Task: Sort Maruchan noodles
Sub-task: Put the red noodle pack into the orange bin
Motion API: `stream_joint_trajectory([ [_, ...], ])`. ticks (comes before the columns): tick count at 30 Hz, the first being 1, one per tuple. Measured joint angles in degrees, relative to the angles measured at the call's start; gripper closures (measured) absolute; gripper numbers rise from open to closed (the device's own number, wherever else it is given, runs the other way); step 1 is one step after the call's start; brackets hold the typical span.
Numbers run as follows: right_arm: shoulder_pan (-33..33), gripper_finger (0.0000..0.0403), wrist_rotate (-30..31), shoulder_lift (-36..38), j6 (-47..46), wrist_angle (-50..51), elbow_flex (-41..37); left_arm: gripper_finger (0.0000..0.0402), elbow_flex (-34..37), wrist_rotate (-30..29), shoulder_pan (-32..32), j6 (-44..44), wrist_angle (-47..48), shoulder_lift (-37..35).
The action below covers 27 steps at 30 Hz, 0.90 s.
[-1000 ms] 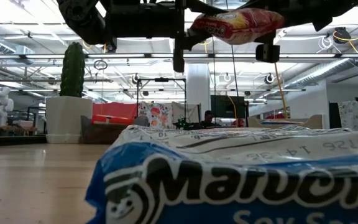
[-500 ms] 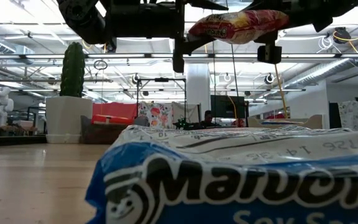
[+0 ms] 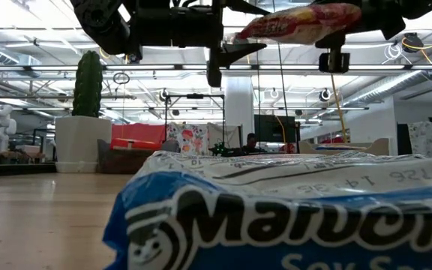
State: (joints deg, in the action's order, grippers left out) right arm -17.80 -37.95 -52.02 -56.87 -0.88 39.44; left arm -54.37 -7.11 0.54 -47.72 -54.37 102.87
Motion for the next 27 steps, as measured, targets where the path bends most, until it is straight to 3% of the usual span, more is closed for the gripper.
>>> stream_joint_trajectory([
  [8,1.52,0.0293,-4.33,4.9,-6.67,0.57,-0.07,0.0167,-0.09,3.85,-0.2,-0.03,-0.17,-0.13],
  [14,4.67,0.0296,-4.89,10.05,-9.29,6.87,0.02,0.0167,0.13,5.58,-0.44,2.3,1.94,-3.29],
  [18,7.1,0.0296,-4.03,12.56,-13.65,10.58,0.04,0.0167,0.11,6.84,-1.05,4.73,10.97,-9.26],
  [27,17.2,0.0297,-2.77,14.14,-28.17,10.17,1.61,0.0167,0.07,7.15,-0.78,10.92,45.19,-23.0],
])
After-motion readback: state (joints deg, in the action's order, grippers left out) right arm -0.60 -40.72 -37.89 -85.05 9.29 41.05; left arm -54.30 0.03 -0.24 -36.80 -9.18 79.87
